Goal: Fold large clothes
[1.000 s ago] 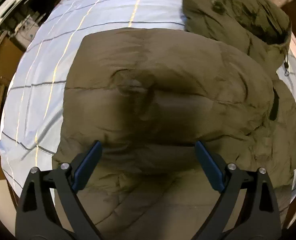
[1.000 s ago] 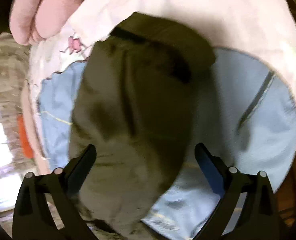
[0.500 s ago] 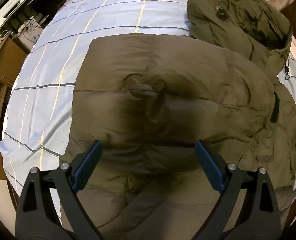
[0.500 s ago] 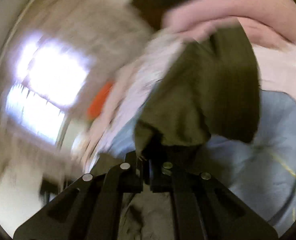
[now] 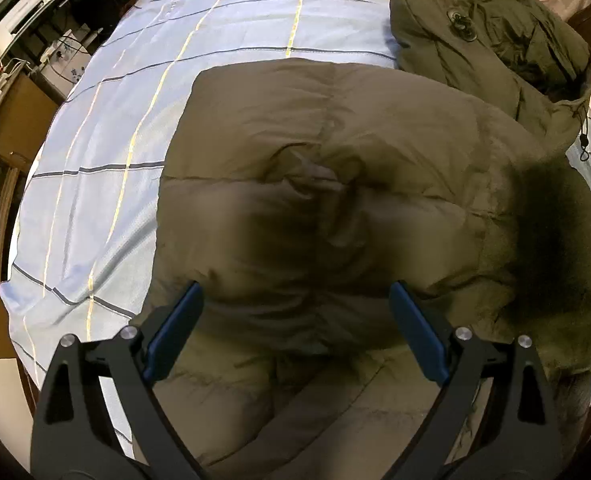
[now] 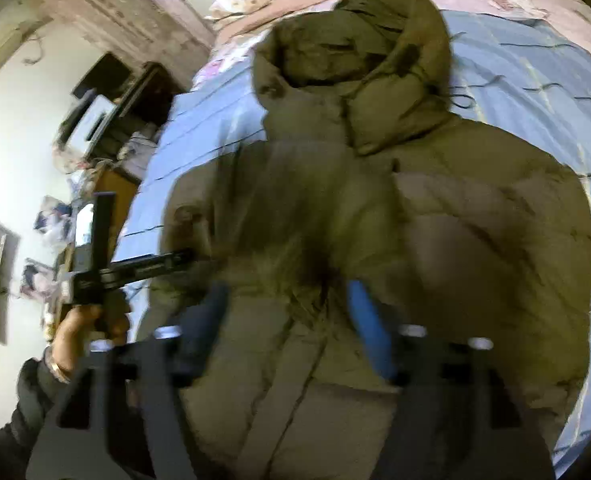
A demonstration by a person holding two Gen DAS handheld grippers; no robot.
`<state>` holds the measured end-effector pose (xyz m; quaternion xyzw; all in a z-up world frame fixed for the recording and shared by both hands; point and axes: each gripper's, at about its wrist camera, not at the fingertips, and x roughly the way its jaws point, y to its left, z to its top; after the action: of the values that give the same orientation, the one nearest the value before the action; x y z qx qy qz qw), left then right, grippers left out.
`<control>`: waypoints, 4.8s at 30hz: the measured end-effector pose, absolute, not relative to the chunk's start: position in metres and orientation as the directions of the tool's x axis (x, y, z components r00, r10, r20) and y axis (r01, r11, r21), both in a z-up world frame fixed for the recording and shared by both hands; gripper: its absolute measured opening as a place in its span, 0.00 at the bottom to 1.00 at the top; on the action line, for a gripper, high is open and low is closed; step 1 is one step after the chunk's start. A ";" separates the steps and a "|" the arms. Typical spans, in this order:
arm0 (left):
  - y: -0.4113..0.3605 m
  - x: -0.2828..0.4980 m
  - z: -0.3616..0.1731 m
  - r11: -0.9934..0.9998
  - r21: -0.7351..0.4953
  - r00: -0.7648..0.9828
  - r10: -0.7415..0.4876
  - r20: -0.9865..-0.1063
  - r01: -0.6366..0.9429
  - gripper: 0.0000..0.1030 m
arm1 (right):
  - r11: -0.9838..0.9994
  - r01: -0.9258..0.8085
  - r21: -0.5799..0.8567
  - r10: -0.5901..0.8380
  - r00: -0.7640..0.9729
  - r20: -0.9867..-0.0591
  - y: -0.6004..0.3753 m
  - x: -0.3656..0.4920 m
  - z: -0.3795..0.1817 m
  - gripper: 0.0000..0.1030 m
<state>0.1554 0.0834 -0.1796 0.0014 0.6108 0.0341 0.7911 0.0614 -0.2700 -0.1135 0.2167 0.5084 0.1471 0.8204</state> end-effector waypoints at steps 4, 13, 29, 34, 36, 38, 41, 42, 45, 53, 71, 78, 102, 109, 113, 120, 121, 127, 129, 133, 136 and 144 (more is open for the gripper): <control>0.077 0.154 -0.172 0.999 -0.023 0.291 -0.009 -0.957 -0.043 0.92 | 0.818 0.116 0.563 0.425 0.538 -0.728 -0.325 0.062 -0.102 0.82; 0.012 0.152 -0.189 0.913 -0.387 0.126 -0.402 -0.907 0.130 0.92 | 0.577 0.453 0.679 0.427 0.542 -0.724 -0.416 0.060 -0.129 0.82; 0.016 0.137 -0.194 0.941 -0.224 0.052 -0.244 -0.968 0.254 0.13 | 0.761 0.474 0.443 0.302 0.345 -0.889 -0.398 0.072 -0.145 0.84; 0.021 0.136 -0.201 0.940 -0.222 -0.004 -0.229 -0.974 0.258 0.20 | 0.692 0.512 0.508 0.367 0.356 -0.859 -0.412 0.073 -0.163 0.84; 0.023 0.135 -0.202 0.941 -0.218 -0.001 -0.225 -0.974 0.259 0.23 | 0.686 0.533 0.496 0.400 0.292 -0.868 -0.410 0.074 -0.180 0.84; 0.022 0.135 -0.203 0.939 -0.217 -0.005 -0.224 -0.975 0.266 0.24 | 0.675 0.553 0.489 0.430 0.244 -0.869 -0.407 0.076 -0.200 0.84; 0.018 0.135 -0.206 0.941 -0.201 -0.001 -0.208 -0.978 0.273 0.30 | 0.644 0.594 0.482 0.399 0.276 -0.874 -0.411 0.085 -0.224 0.84; 0.017 0.135 -0.206 0.941 -0.199 -0.001 -0.206 -0.978 0.274 0.33 | 0.664 0.594 0.455 0.347 0.294 -0.891 -0.414 0.095 -0.231 0.84; 0.018 0.132 -0.206 0.939 -0.194 0.007 -0.205 -0.979 0.285 0.41 | 0.702 0.580 0.414 0.226 0.370 -0.901 -0.426 0.112 -0.236 0.84; 0.017 0.129 -0.199 0.935 -0.150 0.033 -0.170 -0.985 0.322 0.45 | 0.600 0.612 0.514 0.245 0.472 -0.847 -0.438 0.104 -0.206 0.84; 0.018 0.117 -0.146 0.910 -0.194 0.188 -0.277 -0.942 0.367 0.50 | 0.921 0.273 0.279 0.220 0.228 -0.948 -0.318 0.057 -0.174 0.58; -0.023 0.114 -0.201 0.908 -0.113 0.081 -0.158 -0.984 0.404 0.51 | 0.936 0.296 0.192 0.183 0.058 -0.981 -0.307 0.057 -0.233 0.56; 0.013 0.144 -0.192 0.968 0.086 0.261 0.021 -0.965 0.238 0.59 | 0.973 0.211 0.092 0.045 0.216 -0.975 -0.280 0.077 -0.213 0.56; 0.007 0.138 -0.197 0.937 0.214 0.311 0.124 -0.942 0.277 0.60 | 0.967 0.249 0.051 0.016 0.144 -0.989 -0.281 0.087 -0.246 0.72; 0.019 0.136 -0.176 0.960 0.175 0.336 0.095 -0.937 0.219 0.60 | 0.938 0.302 0.171 0.090 0.262 -0.961 -0.291 0.081 -0.209 0.72; 0.020 0.138 -0.155 0.973 0.089 0.399 -0.004 -0.917 0.214 0.60 | 0.947 0.288 0.141 -0.012 0.471 -0.882 -0.308 0.099 -0.186 0.72; 0.016 0.136 -0.155 0.969 0.082 0.405 -0.019 -0.914 0.232 0.60 | 0.950 0.298 0.097 -0.054 0.461 -0.886 -0.311 0.107 -0.194 0.72; -0.008 0.127 -0.174 0.937 0.134 0.378 0.002 -0.926 0.323 0.62 | 0.936 0.351 0.026 -0.101 0.337 -0.936 -0.328 0.134 -0.254 0.76; -0.010 0.125 -0.177 0.930 0.163 0.385 0.025 -0.922 0.330 0.62 | 0.947 0.318 -0.046 -0.158 0.337 -0.928 -0.317 0.133 -0.260 0.79; -0.006 0.127 -0.176 0.934 0.173 0.392 0.039 -0.919 0.312 0.63 | 0.941 0.314 -0.124 -0.230 0.326 -0.917 -0.304 0.128 -0.247 0.80; 0.003 0.133 -0.169 0.952 0.137 0.384 0.022 -0.923 0.273 0.64 | 0.942 0.335 0.030 -0.136 0.459 -0.878 -0.294 0.110 -0.208 0.79; 0.019 0.127 -0.122 0.971 0.111 0.471 -0.001 -0.882 0.211 0.77 | 0.997 -0.006 -0.072 -0.067 0.292 -0.954 -0.201 0.116 -0.245 0.83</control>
<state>0.1266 0.0193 -0.1221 0.1026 0.5106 -0.0623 0.8514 0.1155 -0.2015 -0.2449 -0.0309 0.5946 -0.0190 0.8032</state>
